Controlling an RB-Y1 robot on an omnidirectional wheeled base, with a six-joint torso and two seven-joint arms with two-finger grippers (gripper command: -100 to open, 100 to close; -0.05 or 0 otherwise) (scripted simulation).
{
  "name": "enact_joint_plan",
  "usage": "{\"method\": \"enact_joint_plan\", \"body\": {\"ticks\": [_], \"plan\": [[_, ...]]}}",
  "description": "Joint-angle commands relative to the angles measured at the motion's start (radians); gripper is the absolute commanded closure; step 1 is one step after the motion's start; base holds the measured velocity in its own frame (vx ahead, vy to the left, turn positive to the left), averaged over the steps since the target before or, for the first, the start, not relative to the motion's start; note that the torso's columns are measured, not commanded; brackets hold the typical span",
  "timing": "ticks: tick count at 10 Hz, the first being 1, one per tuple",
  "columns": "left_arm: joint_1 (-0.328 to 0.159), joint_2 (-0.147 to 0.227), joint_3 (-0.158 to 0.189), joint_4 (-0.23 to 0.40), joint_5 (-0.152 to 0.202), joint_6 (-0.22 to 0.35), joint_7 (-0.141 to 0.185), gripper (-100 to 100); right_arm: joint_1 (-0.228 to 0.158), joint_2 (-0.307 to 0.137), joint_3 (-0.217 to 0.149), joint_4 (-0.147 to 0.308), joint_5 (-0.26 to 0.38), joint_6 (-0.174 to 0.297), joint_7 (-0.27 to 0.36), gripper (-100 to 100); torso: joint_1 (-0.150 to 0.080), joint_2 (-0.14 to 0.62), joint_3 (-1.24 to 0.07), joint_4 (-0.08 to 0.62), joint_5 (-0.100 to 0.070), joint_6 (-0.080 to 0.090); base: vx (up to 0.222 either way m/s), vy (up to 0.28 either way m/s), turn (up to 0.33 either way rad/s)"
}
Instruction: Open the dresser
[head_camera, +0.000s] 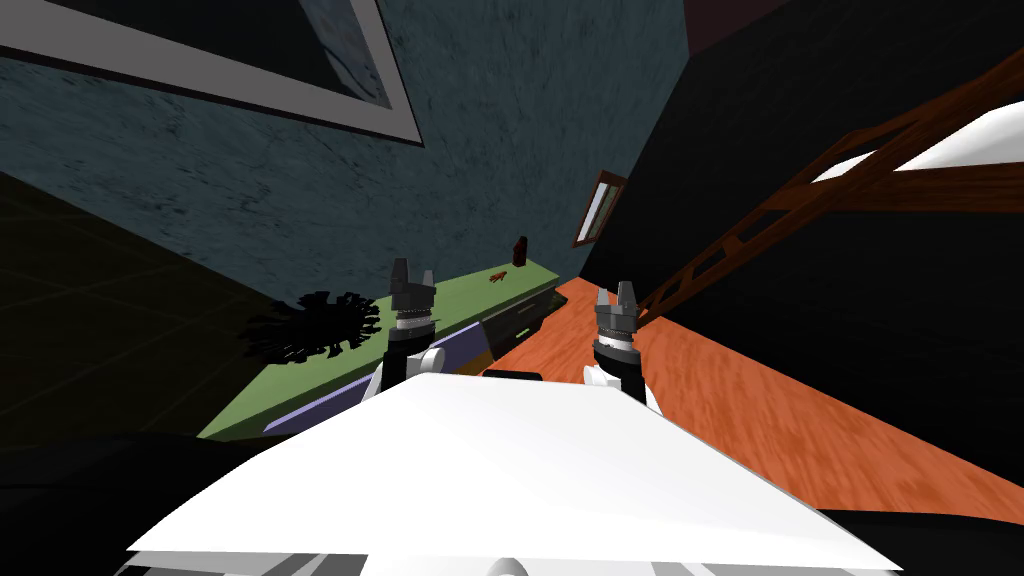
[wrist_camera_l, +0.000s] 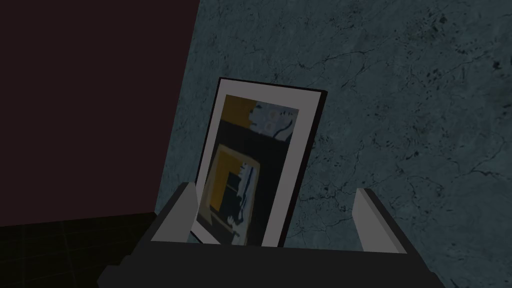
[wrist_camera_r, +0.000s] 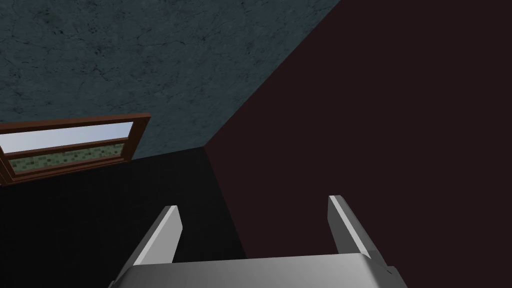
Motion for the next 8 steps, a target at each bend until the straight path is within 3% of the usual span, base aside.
{"method": "enact_joint_plan", "body": {"ticks": [1, 8], "plan": [[0.0, 0.0, 0.0, 0.0, 0.0, 0.0, 0.0, 0, 0.0, 0.0, 0.0, 0.0, 0.0, 0.0, 0.0, 0, 0.0, 0.04, -0.082, 0.041, 0.0, 0.0, 0.0, 0.0, 0.0], [0.0, 0.0, 0.0, 0.0, 0.0, 0.0, 0.0, 0, 0.0, 0.0, 0.0, 0.0, 0.0, 0.0, 0.0, 0, 0.0, 0.544, -1.087, 0.544, 0.0, 0.0, 0.0, 0.0, 0.0]]}}
